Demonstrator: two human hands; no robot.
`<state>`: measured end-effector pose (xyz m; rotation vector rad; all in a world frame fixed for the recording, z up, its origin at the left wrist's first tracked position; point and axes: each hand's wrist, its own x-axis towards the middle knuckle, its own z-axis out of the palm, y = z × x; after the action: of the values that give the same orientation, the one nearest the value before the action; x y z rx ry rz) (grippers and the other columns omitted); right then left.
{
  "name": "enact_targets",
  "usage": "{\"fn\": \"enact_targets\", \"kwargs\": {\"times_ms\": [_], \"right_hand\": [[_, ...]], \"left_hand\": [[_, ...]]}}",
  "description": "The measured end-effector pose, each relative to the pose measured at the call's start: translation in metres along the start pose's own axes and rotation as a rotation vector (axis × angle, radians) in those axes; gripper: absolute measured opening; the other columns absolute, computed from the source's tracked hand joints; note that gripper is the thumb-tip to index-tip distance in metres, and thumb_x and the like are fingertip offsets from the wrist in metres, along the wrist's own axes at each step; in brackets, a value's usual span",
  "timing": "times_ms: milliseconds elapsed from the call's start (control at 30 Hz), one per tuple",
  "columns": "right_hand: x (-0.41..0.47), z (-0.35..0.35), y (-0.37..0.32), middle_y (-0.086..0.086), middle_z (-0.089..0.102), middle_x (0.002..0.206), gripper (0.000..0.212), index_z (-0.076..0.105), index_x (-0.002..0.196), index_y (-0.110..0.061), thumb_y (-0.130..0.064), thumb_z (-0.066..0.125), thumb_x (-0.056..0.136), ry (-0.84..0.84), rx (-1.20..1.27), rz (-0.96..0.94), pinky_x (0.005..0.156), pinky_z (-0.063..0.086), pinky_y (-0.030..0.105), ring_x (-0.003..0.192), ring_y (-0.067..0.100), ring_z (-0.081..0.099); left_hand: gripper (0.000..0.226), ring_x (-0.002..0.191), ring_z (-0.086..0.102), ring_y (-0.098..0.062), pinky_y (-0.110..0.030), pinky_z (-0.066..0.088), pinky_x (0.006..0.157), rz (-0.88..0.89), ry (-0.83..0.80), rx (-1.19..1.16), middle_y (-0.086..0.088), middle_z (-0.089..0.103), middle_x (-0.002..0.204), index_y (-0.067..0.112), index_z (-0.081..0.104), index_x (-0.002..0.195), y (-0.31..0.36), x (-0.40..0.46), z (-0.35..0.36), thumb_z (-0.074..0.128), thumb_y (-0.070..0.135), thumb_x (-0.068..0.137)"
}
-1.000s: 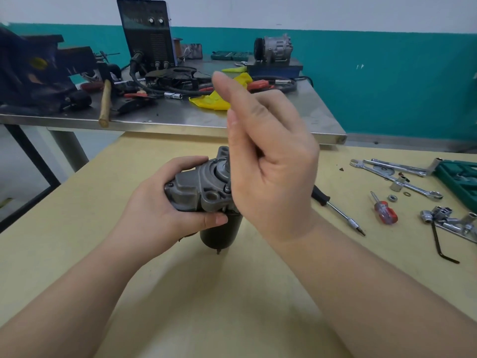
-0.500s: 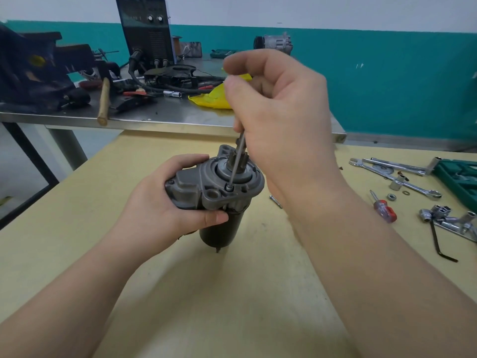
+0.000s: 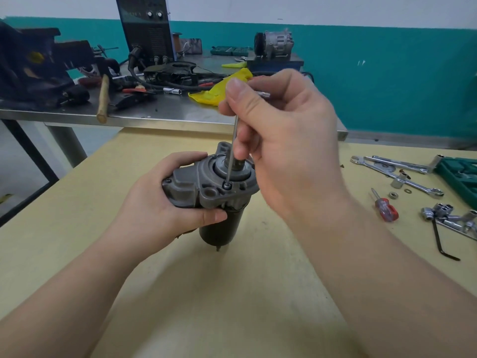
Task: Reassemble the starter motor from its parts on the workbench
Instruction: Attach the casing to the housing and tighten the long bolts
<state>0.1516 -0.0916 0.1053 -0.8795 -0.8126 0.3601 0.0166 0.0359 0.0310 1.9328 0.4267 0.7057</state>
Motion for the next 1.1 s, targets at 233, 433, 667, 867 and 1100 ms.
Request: {"fn": "enact_targets", "kwargs": {"times_ms": [233, 433, 667, 867, 1100], "right_hand": [[-0.010, 0.005, 0.035, 0.014, 0.060, 0.080, 0.040, 0.064, 0.141, -0.001, 0.002, 0.066, 0.101, -0.021, -0.348, -0.456, 0.061, 0.047, 0.037, 0.065, 0.033, 0.048], [-0.006, 0.000, 0.023, 0.012, 0.057, 0.084, 0.032, 0.064, 0.131, 0.014, 0.013, 0.059, 0.100, -0.088, -0.706, -0.758, 0.074, 0.042, 0.021, 0.076, 0.015, 0.051], [0.004, 0.004, -0.008, -0.006, 0.077, 0.092, 0.021, 0.079, 0.117, -0.007, -0.014, 0.075, 0.097, -0.157, -0.634, -0.416, 0.075, 0.057, 0.023, 0.083, 0.005, 0.070], [0.009, 0.012, -0.002, -0.016, 0.061, 0.060, 0.025, 0.079, 0.121, -0.019, -0.013, 0.073, 0.097, -0.012, -0.632, -0.149, 0.057, 0.050, 0.018, 0.057, 0.000, 0.055], [0.011, -0.004, -0.018, -0.023, 0.071, 0.082, 0.029, 0.075, 0.129, -0.014, -0.018, 0.073, 0.100, -0.003, -0.711, -0.271, 0.069, 0.055, 0.015, 0.067, -0.005, 0.064]], "left_hand": [[0.088, 0.090, 0.077, -0.003, -0.022, 0.062, 0.058, 0.027, 0.019, 0.033, 0.020, 0.078, 0.104, 0.055, 0.069, 0.114, -0.001, 0.001, 0.001, 0.110, 0.017, 0.045], [0.084, 0.086, 0.076, -0.001, -0.019, 0.060, 0.058, 0.033, 0.023, 0.042, 0.022, 0.077, 0.102, 0.054, 0.069, 0.114, -0.003, 0.002, 0.001, 0.107, 0.016, 0.050], [0.086, 0.092, 0.077, -0.004, -0.029, 0.064, 0.058, 0.014, 0.006, 0.010, 0.025, 0.076, 0.109, 0.061, 0.066, 0.118, 0.000, 0.001, 0.000, 0.098, 0.048, 0.038], [0.094, 0.093, 0.076, 0.002, -0.022, 0.062, 0.057, 0.033, 0.003, 0.027, 0.028, 0.076, 0.109, 0.062, 0.066, 0.117, 0.002, -0.001, 0.002, 0.110, 0.042, 0.036], [0.095, 0.095, 0.076, -0.003, -0.030, 0.065, 0.059, 0.010, -0.002, 0.006, 0.023, 0.076, 0.114, 0.055, 0.067, 0.123, 0.000, -0.003, 0.000, 0.109, 0.042, 0.039]]}}
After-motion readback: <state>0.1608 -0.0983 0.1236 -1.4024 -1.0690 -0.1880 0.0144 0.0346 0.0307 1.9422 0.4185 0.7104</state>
